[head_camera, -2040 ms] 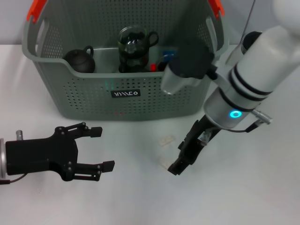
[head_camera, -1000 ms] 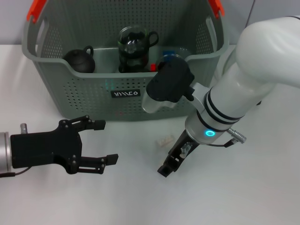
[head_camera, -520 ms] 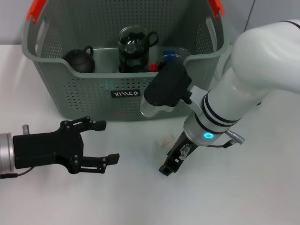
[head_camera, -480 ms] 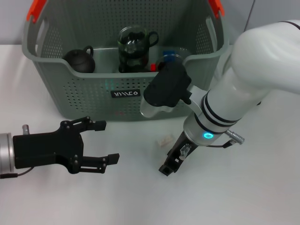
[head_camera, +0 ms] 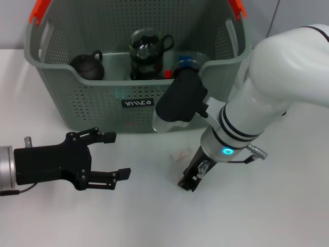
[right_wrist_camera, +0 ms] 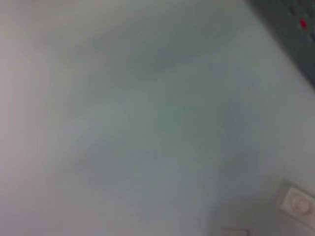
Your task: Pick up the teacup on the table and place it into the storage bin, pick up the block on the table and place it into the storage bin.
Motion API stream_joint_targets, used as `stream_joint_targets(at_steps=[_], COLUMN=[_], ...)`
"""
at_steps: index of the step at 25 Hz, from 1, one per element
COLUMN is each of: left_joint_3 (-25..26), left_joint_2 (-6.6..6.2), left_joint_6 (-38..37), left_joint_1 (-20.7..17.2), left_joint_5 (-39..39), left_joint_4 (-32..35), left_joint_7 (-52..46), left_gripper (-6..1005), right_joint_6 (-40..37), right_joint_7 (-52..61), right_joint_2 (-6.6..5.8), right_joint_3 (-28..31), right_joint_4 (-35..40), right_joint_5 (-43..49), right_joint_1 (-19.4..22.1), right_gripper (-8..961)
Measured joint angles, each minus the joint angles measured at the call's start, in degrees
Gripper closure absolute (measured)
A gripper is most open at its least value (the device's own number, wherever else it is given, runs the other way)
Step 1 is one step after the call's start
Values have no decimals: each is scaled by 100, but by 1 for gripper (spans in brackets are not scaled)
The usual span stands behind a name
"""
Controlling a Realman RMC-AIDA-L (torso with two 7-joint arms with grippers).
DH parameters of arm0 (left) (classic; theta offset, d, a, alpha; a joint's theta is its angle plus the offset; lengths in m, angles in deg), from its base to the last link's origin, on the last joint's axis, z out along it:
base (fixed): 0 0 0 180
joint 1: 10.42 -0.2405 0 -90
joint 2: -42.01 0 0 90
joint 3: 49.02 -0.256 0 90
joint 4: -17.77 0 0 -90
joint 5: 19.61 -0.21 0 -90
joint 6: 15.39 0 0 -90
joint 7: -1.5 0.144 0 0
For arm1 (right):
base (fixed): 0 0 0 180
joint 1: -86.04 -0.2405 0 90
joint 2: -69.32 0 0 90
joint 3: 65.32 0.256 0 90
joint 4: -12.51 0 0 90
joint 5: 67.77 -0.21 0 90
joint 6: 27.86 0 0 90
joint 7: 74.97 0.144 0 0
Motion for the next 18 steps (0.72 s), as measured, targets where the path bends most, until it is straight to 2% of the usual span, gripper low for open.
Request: stream_joint_targets(at_steps=[5, 10, 13, 18], left_joint_3=[22, 41, 70, 368], left_joint_2=[1, -11, -16, -23], left_joint_6=[-2, -24, -24, 3], left_joint_1=[2, -1, -46, -163], left_joint_5=[0, 0, -4, -131], left_joint_4=[-1, -19, -13, -5], left_joint_7=[0, 0, 0, 0], left_gripper=[51, 51, 51, 51], right_joint_6=[-93, -289, -733, -1913], right_joint_7=[-2, 0, -70, -185], right_joint_2=[2, -68, -118, -130], right_joint_3=[-46, 90, 588, 1964], right_joint_4=[82, 554, 1047, 2335], right_joint_5=[-2, 11, 59, 329], right_joint_1=[0, 170, 311, 456], right_gripper=[746, 732, 723, 708])
